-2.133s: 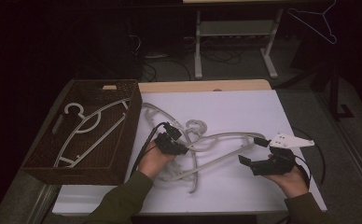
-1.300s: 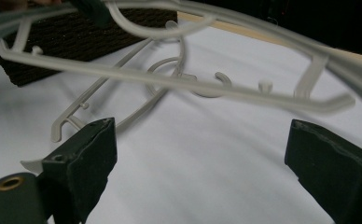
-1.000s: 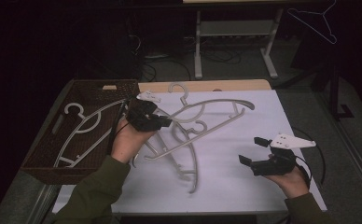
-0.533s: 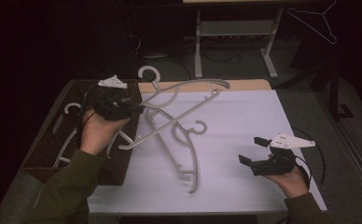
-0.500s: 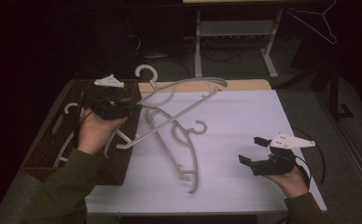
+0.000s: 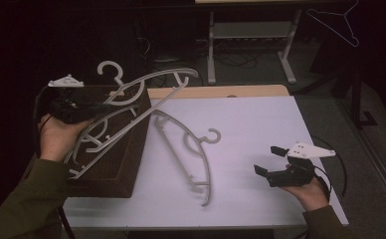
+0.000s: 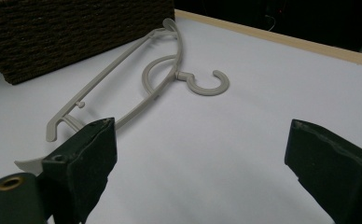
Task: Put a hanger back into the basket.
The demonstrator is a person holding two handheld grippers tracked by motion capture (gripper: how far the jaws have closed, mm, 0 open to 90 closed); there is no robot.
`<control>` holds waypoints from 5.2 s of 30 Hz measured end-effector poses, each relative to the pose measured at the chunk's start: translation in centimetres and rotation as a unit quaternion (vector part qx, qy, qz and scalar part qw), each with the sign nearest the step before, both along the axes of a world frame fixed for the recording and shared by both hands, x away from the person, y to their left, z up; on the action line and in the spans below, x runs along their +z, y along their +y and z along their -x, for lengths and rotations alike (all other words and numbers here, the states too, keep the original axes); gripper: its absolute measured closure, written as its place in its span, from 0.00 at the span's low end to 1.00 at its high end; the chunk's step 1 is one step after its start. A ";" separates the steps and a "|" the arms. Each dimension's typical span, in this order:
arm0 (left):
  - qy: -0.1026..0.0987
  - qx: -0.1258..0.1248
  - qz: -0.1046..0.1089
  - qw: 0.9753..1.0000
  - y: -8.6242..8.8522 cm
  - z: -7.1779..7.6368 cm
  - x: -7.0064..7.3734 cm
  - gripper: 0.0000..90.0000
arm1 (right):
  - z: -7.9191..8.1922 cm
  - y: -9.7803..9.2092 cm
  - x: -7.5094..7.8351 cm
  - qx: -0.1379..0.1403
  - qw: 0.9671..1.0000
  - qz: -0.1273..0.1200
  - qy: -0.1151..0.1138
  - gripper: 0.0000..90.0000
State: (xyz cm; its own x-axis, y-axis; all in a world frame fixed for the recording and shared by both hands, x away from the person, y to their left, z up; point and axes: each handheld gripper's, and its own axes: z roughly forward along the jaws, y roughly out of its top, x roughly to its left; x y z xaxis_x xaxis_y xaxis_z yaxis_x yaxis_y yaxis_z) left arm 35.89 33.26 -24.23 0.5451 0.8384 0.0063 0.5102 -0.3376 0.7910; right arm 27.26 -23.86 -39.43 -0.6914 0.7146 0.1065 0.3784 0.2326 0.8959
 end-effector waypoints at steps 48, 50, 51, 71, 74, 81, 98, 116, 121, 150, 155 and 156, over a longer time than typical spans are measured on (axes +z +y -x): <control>0.038 0.084 -0.093 0.991 11.2 -1.1 -7.3 0.92 | -0.2 0.0 -0.2 -0.006 1.000 0.002 0.005 0.10; 0.043 0.082 -0.098 0.991 11.2 -1.2 -7.8 0.91 | -0.2 0.0 -0.2 -0.006 1.000 0.002 0.004 0.10; 0.046 0.080 -0.099 0.991 11.2 -1.2 -8.1 0.91 | -0.2 0.0 -0.2 -0.006 1.000 0.002 0.004 0.10; 0.038 0.043 0.024 0.998 7.9 -1.2 -7.0 0.40 | -0.2 0.1 0.0 -0.004 1.000 0.002 0.001 0.10; 0.028 0.022 0.045 0.998 6.4 -1.0 -6.4 0.36 | -0.2 0.1 0.0 -0.003 1.000 0.002 0.000 0.10; 0.004 -0.025 0.071 0.997 2.5 -0.5 -5.3 0.25 | -0.2 0.4 0.2 0.002 1.000 0.004 0.001 0.10; -0.022 -0.137 0.135 0.981 -8.4 1.8 -5.3 0.08 | -0.3 2.6 1.3 0.019 1.000 0.000 0.018 0.16; -0.008 -0.189 0.138 0.972 -14.7 3.4 -10.1 0.03 | -2.0 10.4 0.4 0.103 0.990 0.029 0.088 0.83; 0.001 -0.189 0.138 0.972 -14.9 3.4 -11.0 0.03 | -2.4 13.0 -0.6 0.123 0.986 0.042 0.108 0.99; 0.021 -0.191 0.111 0.975 -15.5 3.2 -12.6 0.04 | -3.6 14.4 -3.8 0.085 0.968 0.184 0.146 1.00; 0.023 -0.189 0.109 0.976 -15.7 3.1 -12.8 0.04 | -4.2 10.5 -3.8 0.047 0.969 0.190 0.152 1.00; 0.023 -0.189 0.109 0.976 -15.8 3.1 -12.8 0.04 | -4.3 9.9 -3.7 0.041 0.968 0.195 0.153 1.00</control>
State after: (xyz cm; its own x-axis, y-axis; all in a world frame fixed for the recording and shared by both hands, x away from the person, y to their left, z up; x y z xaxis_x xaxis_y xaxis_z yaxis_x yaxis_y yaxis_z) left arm 32.75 17.48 -37.04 0.8112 0.5559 -0.1814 0.4185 -0.3353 0.8441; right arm 31.52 -13.95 -43.16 -0.7259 0.6861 0.0481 0.5780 0.5707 0.5832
